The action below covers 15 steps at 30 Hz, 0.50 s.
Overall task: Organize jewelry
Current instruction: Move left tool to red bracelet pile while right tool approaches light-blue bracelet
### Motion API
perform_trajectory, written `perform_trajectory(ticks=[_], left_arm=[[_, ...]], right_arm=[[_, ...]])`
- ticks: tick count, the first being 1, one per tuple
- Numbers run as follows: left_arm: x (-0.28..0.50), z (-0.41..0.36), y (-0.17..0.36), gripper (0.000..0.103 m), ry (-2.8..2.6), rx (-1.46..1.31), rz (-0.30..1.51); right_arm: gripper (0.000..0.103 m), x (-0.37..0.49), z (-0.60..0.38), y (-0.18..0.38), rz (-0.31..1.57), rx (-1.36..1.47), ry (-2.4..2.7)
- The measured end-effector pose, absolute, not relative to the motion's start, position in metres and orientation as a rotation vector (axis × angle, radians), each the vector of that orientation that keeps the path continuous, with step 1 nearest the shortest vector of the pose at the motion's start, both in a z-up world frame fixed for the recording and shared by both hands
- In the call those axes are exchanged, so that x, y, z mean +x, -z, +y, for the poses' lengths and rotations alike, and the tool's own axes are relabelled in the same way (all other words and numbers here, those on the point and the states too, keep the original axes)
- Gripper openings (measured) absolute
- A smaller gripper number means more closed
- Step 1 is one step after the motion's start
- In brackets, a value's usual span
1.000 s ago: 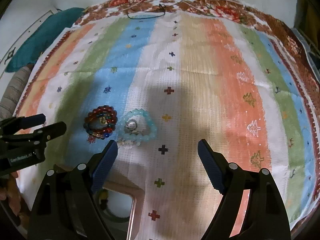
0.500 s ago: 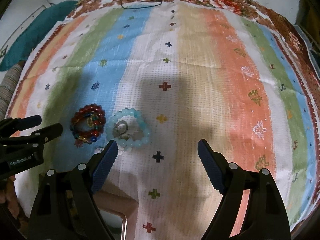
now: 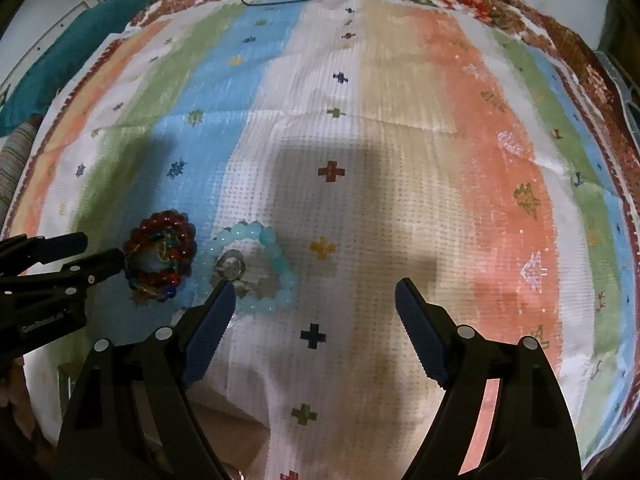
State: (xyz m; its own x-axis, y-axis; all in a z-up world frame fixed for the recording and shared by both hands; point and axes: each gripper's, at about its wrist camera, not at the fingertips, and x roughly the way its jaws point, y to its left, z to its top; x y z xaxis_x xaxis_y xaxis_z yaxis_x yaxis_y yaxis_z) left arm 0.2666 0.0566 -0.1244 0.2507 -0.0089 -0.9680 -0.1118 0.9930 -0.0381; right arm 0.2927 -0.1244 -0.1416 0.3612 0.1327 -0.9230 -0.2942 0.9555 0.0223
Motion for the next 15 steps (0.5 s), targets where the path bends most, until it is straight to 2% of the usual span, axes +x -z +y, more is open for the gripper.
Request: perform_trajectory(ticks=[2,9,13,15], left_arm=[[0.268,0.057,0.127,0.054,-0.07,-0.105,1.321],[0.276,0.055,0.139,0.053,-0.068,-0.056,1.332],[0.279,0.057,0.145,0.042,-0.042,-0.072,1.354],[0.28,0.054,0.146,0.034,-0.019,-0.065,1.36]], right_arm=[[0.073,0.294,-0.123,0.145,1.181,-0.157,-0.276],[0.072,0.3,-0.117,0.153,1.193,-0.167,-0.286],[0.068,0.302,-0.112,0.159,1.2,-0.192,-0.287],[0.062,0.303,-0.111,0.162,1.205,-0.203,-0.289]])
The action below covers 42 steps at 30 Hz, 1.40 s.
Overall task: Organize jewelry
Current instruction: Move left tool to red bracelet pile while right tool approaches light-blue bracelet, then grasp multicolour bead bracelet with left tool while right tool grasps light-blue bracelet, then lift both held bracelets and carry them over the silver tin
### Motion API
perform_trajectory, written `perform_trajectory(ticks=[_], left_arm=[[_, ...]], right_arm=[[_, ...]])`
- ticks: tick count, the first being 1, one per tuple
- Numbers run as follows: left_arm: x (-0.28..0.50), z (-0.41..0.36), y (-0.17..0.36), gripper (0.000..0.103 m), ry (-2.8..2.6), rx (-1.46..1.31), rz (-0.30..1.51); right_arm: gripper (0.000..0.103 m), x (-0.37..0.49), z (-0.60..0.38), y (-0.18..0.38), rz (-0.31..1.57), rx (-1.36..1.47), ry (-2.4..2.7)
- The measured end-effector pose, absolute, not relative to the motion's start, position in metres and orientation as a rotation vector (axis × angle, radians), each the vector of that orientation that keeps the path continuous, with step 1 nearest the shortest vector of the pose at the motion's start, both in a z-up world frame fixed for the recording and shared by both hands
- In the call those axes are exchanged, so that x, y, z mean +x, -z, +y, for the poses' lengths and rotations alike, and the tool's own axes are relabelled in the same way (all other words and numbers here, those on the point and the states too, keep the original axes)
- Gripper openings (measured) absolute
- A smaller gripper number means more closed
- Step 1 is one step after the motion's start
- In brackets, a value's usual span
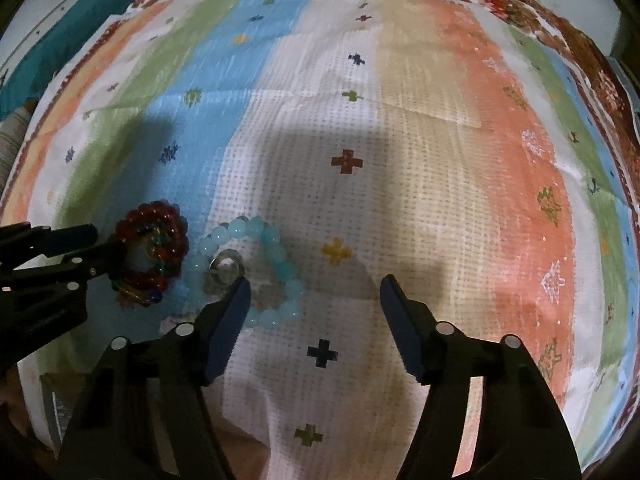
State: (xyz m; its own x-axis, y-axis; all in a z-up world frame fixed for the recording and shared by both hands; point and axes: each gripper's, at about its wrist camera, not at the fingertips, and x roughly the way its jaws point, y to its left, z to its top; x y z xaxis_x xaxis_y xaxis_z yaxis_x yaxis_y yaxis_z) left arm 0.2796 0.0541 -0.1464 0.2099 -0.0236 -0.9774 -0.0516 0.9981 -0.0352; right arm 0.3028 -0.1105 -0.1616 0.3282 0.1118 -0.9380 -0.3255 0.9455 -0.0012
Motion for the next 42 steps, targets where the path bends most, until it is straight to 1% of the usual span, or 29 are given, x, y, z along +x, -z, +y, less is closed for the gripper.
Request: perform_trajectory(ticks=[2,3,6,8,9,10,11,12,17,21,30,42], left_arm=[[0.28,0.052,0.148,0.026,-0.008,-0.057,1.362],[0.281,0.051,0.148,0.024,-0.006,-0.055,1.363],[0.28,0.048,0.152,0.021,-0.012,-0.026,1.36],[0.278,0.047,0.153,0.017,-0.026,-0.006,1.36],[0.278,0.048,0.153,0.016,-0.027,-0.013,1.359],[0.278,0.049,0.152,0.014,-0.03,-0.023,1.361],[0.277,0.05,0.151,0.011,-0.032,-0.027,1.36],[0.277,0.05,0.149,0.009,-0.033,-0.029,1.357],[0.274,0.049,0.142,0.009,-0.034,0.0,1.335],[0.272,0.045,0.135,0.009,-0.025,-0.003,1.313],[0.268,0.036,0.1,0.009,0.018,-0.009,1.244],[0.26,0.04,0.083,0.009,0.02,-0.004,1.211]], right_arm=[[0.058,0.303,-0.111,0.163,1.21,-0.201,-0.294],[0.056,0.304,-0.111,0.163,1.213,-0.2,-0.295],[0.042,0.305,-0.115,0.165,1.225,-0.196,-0.286],[0.039,0.307,-0.118,0.167,1.234,-0.172,-0.294],[0.032,0.307,-0.119,0.167,1.237,-0.16,-0.299],[0.028,0.307,-0.119,0.167,1.237,-0.156,-0.298],[0.02,0.308,-0.12,0.166,1.237,-0.153,-0.298],[0.014,0.307,-0.12,0.165,1.237,-0.152,-0.299],[0.012,0.306,-0.119,0.162,1.23,-0.153,-0.307],[0.012,0.306,-0.12,0.15,1.199,-0.144,-0.314],[0.012,0.294,-0.115,0.122,1.124,-0.181,-0.329],[0.012,0.278,-0.114,0.098,1.065,-0.188,-0.353]])
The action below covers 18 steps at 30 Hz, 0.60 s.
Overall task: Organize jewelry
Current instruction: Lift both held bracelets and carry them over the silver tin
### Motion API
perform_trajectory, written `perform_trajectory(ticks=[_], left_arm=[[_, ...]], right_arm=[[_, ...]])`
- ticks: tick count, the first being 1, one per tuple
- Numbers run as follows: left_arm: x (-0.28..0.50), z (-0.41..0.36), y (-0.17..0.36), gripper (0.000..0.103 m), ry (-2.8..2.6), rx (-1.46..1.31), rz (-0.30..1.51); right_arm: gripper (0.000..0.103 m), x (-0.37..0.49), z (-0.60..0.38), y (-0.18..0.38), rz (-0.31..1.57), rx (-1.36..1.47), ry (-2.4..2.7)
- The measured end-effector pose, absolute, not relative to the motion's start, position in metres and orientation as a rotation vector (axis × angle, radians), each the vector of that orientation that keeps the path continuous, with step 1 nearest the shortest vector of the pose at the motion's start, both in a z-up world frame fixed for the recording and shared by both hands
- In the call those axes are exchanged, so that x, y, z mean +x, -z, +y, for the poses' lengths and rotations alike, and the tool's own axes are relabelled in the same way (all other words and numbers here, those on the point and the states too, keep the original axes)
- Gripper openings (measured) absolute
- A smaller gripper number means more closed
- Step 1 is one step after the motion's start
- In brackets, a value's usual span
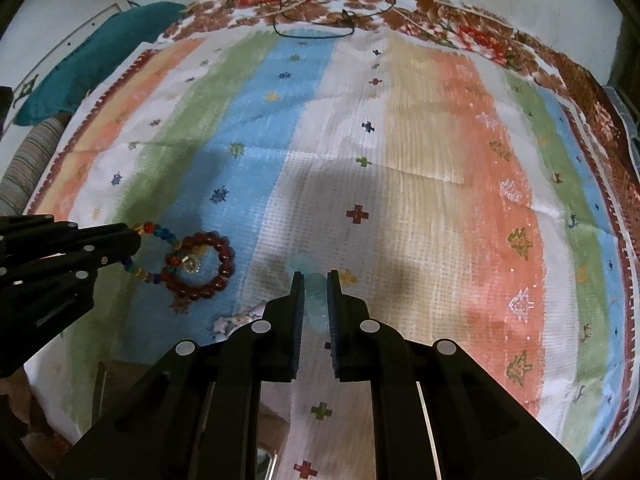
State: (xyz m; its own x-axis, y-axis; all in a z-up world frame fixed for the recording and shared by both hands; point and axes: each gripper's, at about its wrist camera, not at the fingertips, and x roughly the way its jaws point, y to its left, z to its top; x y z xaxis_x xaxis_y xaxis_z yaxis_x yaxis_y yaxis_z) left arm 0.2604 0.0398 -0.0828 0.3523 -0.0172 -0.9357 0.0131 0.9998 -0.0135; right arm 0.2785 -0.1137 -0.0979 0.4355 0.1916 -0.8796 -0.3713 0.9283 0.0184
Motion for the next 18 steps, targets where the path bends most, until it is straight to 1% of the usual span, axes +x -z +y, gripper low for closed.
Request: perform_trajectory(ticks=[18], left_arm=[[0.24,0.035,0.06,0.009,0.026,-0.034,1.163]], right_arm=[[0.012,0.25,-0.118,0.076,1.018,-0.164,-0.369]])
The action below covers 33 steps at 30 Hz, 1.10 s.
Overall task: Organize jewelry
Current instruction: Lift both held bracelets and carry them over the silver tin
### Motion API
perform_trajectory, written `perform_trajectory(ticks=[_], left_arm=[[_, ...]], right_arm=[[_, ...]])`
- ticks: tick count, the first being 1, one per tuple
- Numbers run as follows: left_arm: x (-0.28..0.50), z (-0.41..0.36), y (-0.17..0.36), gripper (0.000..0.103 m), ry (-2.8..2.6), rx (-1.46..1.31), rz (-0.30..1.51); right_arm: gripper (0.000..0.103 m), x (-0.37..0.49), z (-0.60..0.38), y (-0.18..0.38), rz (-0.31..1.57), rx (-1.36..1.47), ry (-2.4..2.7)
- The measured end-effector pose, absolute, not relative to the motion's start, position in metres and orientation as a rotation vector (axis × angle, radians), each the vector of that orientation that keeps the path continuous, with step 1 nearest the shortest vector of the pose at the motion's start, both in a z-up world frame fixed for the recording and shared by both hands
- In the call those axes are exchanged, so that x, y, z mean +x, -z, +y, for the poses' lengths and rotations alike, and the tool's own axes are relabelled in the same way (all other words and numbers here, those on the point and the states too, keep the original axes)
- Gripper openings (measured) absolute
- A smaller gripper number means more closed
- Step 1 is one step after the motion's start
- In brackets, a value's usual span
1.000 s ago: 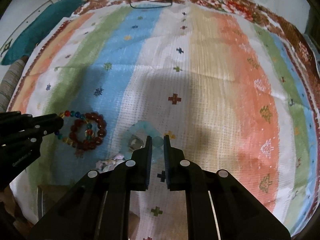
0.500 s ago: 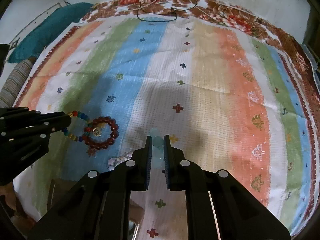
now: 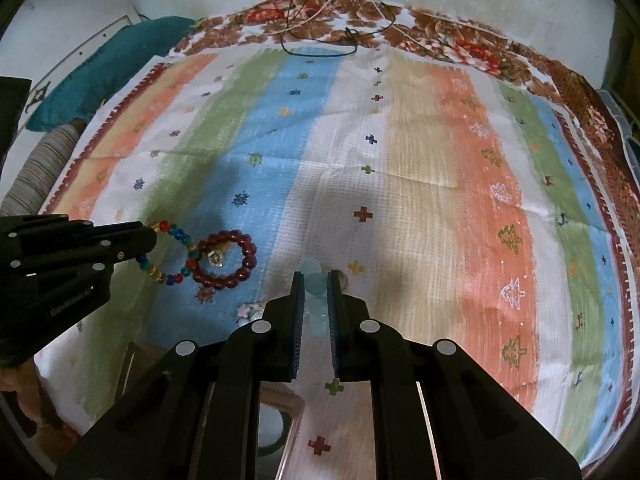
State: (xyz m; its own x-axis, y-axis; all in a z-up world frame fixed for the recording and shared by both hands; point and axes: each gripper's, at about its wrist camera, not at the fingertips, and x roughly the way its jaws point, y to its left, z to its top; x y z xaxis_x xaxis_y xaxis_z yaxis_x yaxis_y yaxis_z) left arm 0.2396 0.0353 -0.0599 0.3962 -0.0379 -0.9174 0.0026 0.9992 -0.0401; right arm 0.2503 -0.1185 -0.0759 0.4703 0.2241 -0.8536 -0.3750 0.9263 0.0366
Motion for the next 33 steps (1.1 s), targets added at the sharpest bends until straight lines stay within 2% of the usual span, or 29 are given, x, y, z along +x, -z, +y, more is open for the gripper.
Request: perform_trajectory(ticks=[17,33], left_arm=[[0.218,0.034,0.036,0.009,0.041,-0.049,1.109],[0.184,0.031,0.016,0.009,0.062,-0.06,1.056]], right_arm=[[0.012,0.23,-0.122,0.064,0.991,-0.145,-0.358],[0.012,0.192,-0.123,0.038,0.834,-0.138,-0.41]])
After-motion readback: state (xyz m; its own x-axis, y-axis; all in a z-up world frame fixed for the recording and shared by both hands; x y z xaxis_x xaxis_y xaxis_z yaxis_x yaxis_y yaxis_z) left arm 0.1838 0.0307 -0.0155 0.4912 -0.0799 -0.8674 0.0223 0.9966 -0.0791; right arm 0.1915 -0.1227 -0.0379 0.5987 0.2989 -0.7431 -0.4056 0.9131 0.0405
